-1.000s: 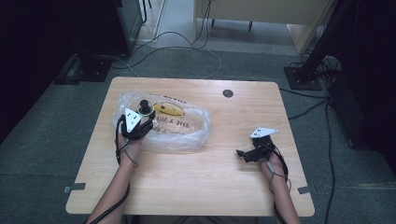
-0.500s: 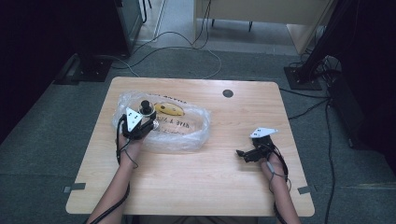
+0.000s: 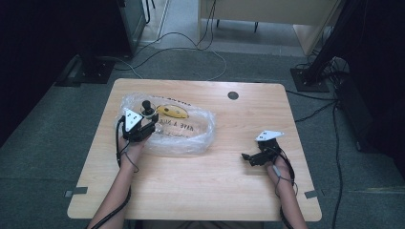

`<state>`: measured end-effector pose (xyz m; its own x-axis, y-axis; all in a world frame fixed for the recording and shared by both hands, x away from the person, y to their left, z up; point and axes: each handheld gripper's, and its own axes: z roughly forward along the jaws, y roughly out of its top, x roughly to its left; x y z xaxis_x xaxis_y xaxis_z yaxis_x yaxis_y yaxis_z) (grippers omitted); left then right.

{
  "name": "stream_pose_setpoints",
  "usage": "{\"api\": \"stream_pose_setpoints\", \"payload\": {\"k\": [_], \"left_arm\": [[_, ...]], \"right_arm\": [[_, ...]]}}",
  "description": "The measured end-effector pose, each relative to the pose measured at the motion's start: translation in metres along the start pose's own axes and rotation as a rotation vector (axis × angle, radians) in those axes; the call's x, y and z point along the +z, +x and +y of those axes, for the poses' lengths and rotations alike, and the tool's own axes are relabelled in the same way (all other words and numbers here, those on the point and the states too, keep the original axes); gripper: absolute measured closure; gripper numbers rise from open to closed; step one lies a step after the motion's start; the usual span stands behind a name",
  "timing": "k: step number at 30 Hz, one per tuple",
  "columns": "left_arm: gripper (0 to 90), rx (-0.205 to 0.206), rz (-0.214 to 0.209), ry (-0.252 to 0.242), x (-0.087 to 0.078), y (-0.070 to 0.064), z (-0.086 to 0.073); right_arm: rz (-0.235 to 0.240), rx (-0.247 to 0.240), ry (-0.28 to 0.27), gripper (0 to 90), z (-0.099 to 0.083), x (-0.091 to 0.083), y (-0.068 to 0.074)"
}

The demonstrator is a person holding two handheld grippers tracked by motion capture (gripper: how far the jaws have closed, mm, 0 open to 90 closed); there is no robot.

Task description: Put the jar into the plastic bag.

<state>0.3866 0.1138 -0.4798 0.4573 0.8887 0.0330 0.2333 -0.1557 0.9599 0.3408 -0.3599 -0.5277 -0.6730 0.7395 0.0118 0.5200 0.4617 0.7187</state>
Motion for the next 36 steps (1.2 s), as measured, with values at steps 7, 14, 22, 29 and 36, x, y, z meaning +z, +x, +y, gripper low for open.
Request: {"api": "stream_pose_setpoints", "payload": {"k": [7,14,22,29,36], "left_arm": [[46.3,-0.010,0.003,-0.005,-0.002,0.002,0.001],[43.9,-0.021,-0.009,-0.007,-0.004,0.002,0.002],[30.8,-0.042,-0.054,0.024,-0.005,0.002,0.006],[25.7,-0.054,-0.083,0.063,-0.011,0.004,0.009],[25.6,-0.056,-0.112,0.098,-0.016,0.009,0.011]], "right_arm": [[0.000,0.000,0.000,0.0,0.000,0.000,0.000],[0.001,0.000,-0.001,0.0,0.000,0.000,0.000],[0.002,0.001,0.000,0.0,0.000,0.000,0.000],[0.003,0.001,0.000,0.0,0.000,0.000,0.001],[0.004,-0.001,-0.001,0.0,0.000,0.000,0.001]]}}
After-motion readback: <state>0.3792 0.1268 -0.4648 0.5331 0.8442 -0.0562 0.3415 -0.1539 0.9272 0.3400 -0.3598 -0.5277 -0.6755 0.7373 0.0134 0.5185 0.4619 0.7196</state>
